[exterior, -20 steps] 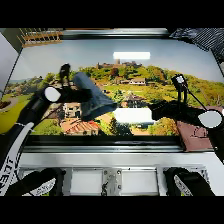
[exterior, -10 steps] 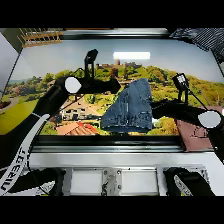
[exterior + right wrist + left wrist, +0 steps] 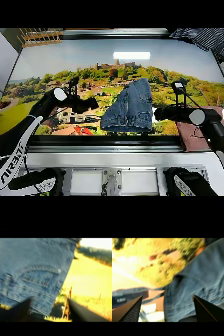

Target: Fold the clothes and pants, and hang the long-sleeved shirts on hangers.

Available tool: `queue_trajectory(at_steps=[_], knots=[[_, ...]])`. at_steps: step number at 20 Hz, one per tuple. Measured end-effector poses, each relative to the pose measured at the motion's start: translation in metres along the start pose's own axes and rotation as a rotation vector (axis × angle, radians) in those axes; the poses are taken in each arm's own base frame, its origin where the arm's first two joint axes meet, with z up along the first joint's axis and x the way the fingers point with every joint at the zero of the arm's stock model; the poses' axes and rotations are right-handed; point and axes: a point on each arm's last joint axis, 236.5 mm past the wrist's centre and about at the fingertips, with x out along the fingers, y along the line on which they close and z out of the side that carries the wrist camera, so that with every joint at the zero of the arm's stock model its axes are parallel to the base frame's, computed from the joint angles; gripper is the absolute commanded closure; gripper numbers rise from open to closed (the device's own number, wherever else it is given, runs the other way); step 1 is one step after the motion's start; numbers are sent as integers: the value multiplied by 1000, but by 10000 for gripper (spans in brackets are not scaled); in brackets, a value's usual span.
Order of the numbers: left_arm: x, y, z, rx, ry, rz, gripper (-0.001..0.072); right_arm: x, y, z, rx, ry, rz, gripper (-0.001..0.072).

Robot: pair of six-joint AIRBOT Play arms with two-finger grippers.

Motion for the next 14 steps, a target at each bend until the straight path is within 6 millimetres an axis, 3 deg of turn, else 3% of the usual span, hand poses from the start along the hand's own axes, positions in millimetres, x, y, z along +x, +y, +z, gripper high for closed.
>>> queue_trajectory(at_steps=[1,3,6,10,12,14], knots=[[8,3,-16,-4,40,-3,15,10,-5,-12,35,51,-10,226],[19,2,-40,2,95,-19,15,28,-12,-35,92,143,-26,234],[29,-5,-57,23,128,-39,15,49,-12,-59,172,246,-13,234],[37,-12,-66,43,138,-48,16,69,-6,-69,255,289,17,234],[50,-14,-75,14,175,-69,17,79,-3,-71,297,299,33,234],[59,-23,-79,-18,197,-121,121,84,1,-72,312,306,54,241]])
